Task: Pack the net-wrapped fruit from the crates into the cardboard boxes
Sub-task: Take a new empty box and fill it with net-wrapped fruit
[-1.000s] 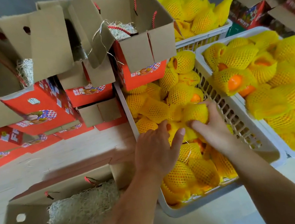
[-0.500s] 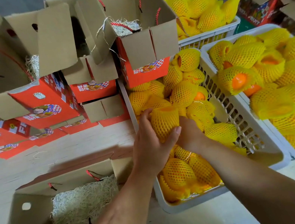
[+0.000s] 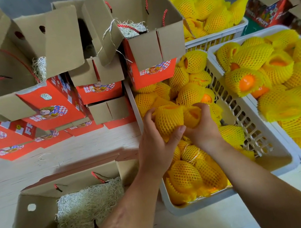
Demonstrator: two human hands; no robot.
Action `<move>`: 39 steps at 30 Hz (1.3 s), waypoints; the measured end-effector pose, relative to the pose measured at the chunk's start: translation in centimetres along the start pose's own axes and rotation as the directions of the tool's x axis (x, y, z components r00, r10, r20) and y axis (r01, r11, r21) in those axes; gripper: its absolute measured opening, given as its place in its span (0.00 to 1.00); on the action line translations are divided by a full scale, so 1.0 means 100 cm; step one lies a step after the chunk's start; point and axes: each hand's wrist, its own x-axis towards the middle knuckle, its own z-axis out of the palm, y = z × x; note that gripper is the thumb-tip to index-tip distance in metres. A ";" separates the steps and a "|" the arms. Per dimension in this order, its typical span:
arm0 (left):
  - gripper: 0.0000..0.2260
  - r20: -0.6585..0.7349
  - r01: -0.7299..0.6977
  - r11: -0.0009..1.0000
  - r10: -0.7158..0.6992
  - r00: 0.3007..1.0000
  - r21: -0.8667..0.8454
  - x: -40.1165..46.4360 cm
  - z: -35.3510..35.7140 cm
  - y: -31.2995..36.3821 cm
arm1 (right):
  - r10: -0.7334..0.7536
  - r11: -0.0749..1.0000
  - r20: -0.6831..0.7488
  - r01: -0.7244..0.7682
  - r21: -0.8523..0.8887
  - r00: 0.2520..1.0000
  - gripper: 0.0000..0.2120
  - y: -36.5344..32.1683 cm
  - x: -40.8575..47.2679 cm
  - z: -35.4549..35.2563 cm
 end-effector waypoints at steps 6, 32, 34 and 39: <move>0.29 -0.016 0.073 0.929 -0.084 0.996 -0.364 -0.004 -0.015 0.011 | 0.118 0.853 0.065 -0.134 0.504 0.991 0.28 -0.044 -0.065 -0.011; 0.21 0.260 0.927 0.285 -0.901 0.346 -0.245 -0.081 -0.262 -0.164 | 0.326 0.944 0.422 -0.314 -0.101 0.846 0.12 -0.091 -0.171 0.287; 0.11 0.225 0.912 0.357 -0.890 0.398 -0.199 -0.074 -0.262 -0.168 | 0.340 0.938 0.411 -0.277 -0.207 0.846 0.17 -0.087 -0.168 0.298; 0.18 0.055 0.838 0.528 -0.840 0.539 -0.139 -0.075 -0.262 -0.167 | 0.286 0.920 0.491 -0.092 -0.381 0.823 0.16 -0.090 -0.171 0.298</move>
